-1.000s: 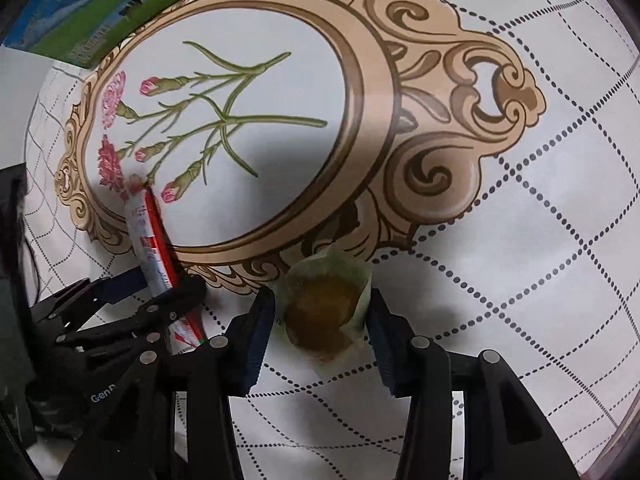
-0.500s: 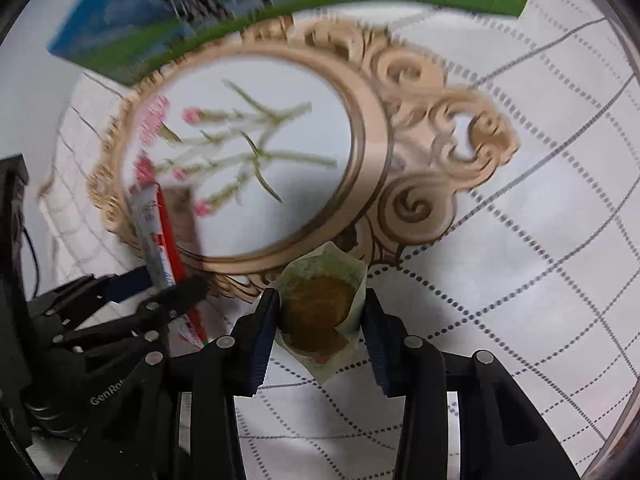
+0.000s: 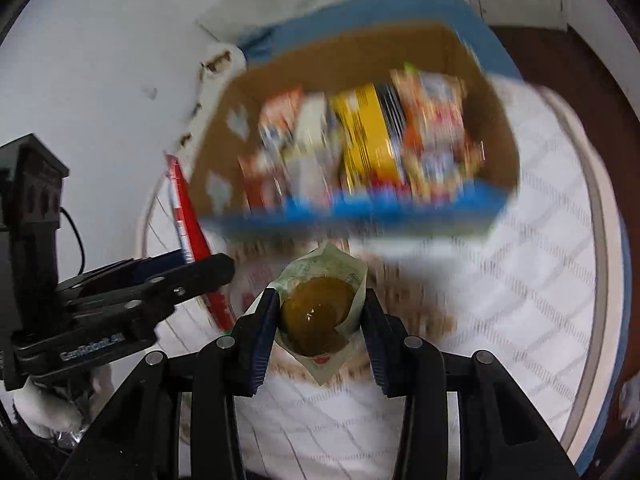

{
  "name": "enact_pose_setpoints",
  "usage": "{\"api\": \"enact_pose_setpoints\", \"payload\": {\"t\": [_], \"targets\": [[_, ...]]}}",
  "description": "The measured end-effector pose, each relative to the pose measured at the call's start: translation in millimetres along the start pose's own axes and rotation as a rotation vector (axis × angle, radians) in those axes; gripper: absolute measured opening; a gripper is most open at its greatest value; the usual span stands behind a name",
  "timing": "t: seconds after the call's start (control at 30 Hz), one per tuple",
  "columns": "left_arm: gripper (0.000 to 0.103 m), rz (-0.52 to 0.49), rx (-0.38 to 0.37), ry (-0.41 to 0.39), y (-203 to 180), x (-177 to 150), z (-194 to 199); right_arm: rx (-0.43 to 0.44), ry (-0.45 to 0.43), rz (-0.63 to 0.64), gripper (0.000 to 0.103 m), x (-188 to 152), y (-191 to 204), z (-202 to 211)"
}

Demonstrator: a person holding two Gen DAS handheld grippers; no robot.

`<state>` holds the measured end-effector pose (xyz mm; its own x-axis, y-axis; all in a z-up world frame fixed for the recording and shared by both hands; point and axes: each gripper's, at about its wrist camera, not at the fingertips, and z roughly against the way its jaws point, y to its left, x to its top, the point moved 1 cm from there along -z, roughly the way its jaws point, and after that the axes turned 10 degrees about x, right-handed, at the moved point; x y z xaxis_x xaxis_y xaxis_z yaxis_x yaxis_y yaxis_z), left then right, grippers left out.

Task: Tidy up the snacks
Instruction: 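Carry both items into the cardboard box and open both tools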

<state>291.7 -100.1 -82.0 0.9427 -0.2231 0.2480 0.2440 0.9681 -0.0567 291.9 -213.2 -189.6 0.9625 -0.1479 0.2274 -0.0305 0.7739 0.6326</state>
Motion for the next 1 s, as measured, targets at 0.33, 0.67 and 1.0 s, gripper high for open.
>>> {"api": "enact_pose_setpoints", "payload": {"t": [0.33,0.67,1.0], "targets": [[0.044,-0.020,0.149,0.089,26.4,109.6,-62.1,-0.099,0.014,0.079,0.044,132.4,3.6,-43.2],[0.046,0.006,0.165,0.256,49.2,134.5,-146.0,-0.180,0.174,-0.006,0.045,180.5,-46.9,-133.7],[0.093,0.037,0.180,0.232,59.1,132.9,-144.0,-0.248,0.160,-0.030,0.096,183.0,-58.5,-126.5]]}}
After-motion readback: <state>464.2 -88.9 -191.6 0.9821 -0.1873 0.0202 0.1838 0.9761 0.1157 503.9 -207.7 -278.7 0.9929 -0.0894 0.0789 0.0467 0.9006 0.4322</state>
